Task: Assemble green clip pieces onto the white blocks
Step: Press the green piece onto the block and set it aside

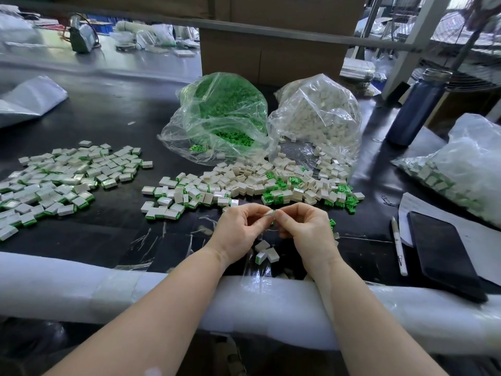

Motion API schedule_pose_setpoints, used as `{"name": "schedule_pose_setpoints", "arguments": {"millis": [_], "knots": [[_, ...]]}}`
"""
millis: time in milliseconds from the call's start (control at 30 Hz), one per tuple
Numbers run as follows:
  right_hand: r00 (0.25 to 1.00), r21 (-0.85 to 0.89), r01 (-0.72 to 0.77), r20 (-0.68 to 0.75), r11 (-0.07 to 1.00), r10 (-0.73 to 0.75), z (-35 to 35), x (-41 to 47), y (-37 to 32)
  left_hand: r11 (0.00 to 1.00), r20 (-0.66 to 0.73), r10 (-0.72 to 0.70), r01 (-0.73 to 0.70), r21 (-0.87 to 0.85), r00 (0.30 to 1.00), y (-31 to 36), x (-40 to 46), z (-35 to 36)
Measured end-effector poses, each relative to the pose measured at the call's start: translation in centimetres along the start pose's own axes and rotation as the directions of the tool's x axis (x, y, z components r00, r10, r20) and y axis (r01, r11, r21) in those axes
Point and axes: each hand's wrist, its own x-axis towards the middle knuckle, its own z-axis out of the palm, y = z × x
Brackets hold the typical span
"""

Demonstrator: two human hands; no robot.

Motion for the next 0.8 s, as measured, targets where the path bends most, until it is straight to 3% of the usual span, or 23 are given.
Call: {"name": "schedule_pose_setpoints", "arguments": {"millis": [667, 800], "knots": [[0.992, 0.016, 0.022, 0.123, 1.0, -0.024, -0.11, -0.15, -0.18, 0.999, -0.057, 0.023, -0.021, 0.045, 0.998, 0.04, 0.28, -0.02], [0.978, -0.019, -0.012, 0.207, 1.0, 0.015, 0.17, -0.01, -0.22, 0.999, -0.015, 0.011, -0.012, -0.044, 1.0, 0.21, 0.22, -0.06]]}}
